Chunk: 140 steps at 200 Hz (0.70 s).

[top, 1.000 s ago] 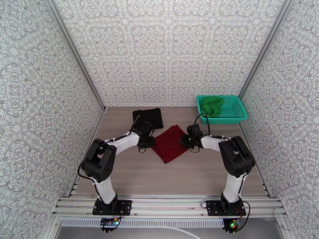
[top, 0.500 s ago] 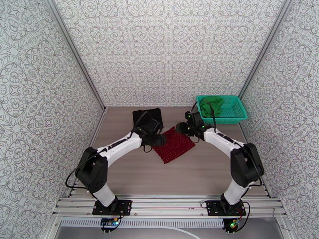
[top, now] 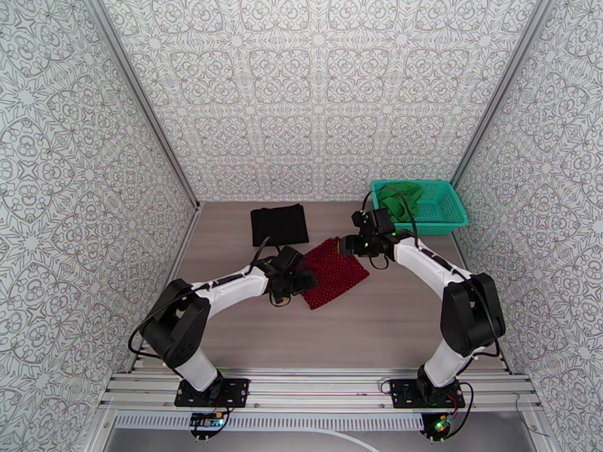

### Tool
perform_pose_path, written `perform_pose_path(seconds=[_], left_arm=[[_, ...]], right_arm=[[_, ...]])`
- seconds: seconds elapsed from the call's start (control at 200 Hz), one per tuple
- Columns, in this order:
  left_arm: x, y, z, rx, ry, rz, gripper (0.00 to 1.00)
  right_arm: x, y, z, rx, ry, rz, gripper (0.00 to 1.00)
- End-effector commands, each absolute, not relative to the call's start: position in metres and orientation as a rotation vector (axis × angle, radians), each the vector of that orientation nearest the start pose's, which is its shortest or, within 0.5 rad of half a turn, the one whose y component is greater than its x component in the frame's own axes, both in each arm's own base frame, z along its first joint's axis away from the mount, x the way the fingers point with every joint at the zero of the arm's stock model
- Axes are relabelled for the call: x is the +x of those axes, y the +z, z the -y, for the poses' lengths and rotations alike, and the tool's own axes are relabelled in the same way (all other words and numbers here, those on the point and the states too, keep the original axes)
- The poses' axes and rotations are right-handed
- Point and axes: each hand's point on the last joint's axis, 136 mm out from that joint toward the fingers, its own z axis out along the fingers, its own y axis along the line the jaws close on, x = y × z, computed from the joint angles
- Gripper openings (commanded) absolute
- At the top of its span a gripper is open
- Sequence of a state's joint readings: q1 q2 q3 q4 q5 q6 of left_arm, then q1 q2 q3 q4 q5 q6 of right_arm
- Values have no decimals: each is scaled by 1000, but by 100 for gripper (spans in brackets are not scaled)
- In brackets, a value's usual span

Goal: Fold and stack the mixed laundry pile

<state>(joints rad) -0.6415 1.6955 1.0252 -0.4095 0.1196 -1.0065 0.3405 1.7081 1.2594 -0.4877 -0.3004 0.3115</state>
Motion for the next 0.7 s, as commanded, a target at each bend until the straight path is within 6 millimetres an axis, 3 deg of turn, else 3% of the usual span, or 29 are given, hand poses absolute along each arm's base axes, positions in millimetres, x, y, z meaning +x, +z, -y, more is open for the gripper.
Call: perform_pose_path(seconds=[0.0,0.3,0.34,0.47,0.53,0.615,0.695], left_arm=[[319,47,269,-534,-742,-2746,92],[325,11,269,-587,-680,-2809,72],[325,9,269,-588,-678,-2810,67],[331,6,264,-597,-660,-2794,32],[333,5,260,-598,-649,-2787,20],[339,6,252,-601,-637,-2777,4],[343,8,241,-611,-617,-2769,0]], right_arm=[[390,133,-198,-210,665,-2556,69],[386,129,-189,-218,611,-2573,68],[388,128,-186,-223,592,-2580,70],[396,117,-172,-259,499,-2629,76],[400,107,-168,-287,463,-2665,87],[402,92,-165,-368,412,-2722,90],[404,81,-166,-435,393,-2756,90]])
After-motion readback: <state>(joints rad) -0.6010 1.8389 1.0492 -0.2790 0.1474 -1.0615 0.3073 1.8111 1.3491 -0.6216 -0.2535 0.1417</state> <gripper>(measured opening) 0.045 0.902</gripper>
